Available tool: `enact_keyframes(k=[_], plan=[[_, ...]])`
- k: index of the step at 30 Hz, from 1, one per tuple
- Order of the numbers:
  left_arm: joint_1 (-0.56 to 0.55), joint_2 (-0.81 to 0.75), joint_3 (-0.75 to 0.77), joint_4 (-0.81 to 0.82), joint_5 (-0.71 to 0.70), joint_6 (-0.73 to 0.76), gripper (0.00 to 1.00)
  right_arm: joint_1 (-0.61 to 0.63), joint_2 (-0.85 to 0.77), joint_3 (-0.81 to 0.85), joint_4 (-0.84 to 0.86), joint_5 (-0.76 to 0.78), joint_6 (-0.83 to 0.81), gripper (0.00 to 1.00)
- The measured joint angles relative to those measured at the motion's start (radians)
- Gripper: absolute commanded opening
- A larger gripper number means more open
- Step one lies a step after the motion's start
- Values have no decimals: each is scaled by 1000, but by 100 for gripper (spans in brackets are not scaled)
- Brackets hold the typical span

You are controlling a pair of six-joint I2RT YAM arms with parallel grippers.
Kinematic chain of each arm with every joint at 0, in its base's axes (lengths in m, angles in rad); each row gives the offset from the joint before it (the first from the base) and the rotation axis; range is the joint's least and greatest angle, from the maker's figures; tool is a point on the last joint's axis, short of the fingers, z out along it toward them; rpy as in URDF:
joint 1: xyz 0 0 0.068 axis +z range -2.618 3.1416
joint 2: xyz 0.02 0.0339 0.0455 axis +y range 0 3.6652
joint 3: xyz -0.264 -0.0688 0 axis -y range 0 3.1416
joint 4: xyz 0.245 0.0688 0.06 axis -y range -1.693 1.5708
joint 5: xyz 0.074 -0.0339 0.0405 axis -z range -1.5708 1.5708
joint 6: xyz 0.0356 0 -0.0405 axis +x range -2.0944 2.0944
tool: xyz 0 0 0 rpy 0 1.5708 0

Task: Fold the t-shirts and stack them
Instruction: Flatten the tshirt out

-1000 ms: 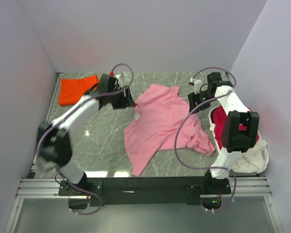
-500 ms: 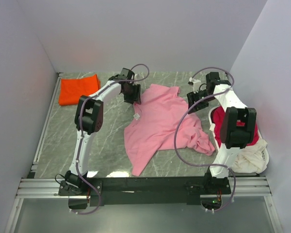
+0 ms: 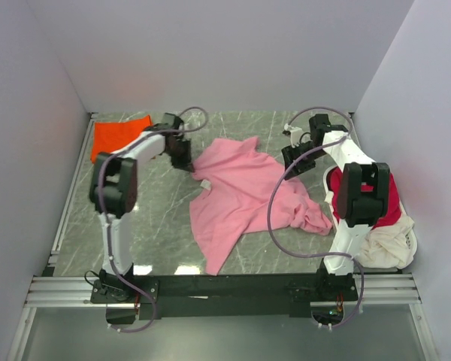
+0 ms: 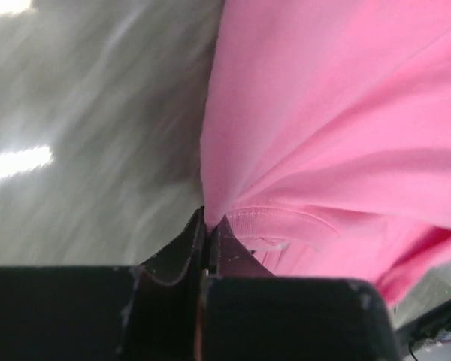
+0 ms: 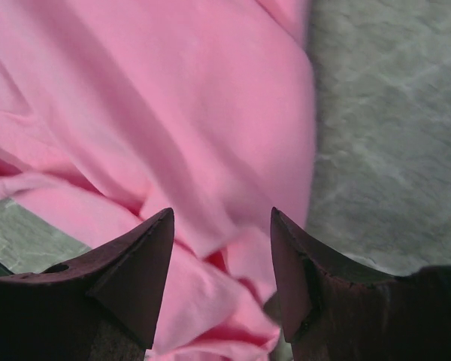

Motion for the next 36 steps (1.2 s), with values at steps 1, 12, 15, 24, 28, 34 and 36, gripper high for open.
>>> enact_keyframes(k=[1,12,15,24,28,34,36], plan=[[26,-66,-73,-2,-4,0,0,11,0,0,1,0,0,61],[105,-533,-708,46,109,-39,1,104,10,39,-22,8,4,61],[100,-574,-782,43,132,-48,1,149,52,107,-33,14,13,61],[101,-632,-790,92,135,-51,0,222,265,320,-37,94,54,61],[101,-630,-782,95,135,-50,0,246,316,322,-42,160,64,61],[109,-627,-734,92,134,-50,0,274,357,377,-50,212,80,38],[114,-625,-716,92,133,-50,0,278,371,397,-55,213,80,4]])
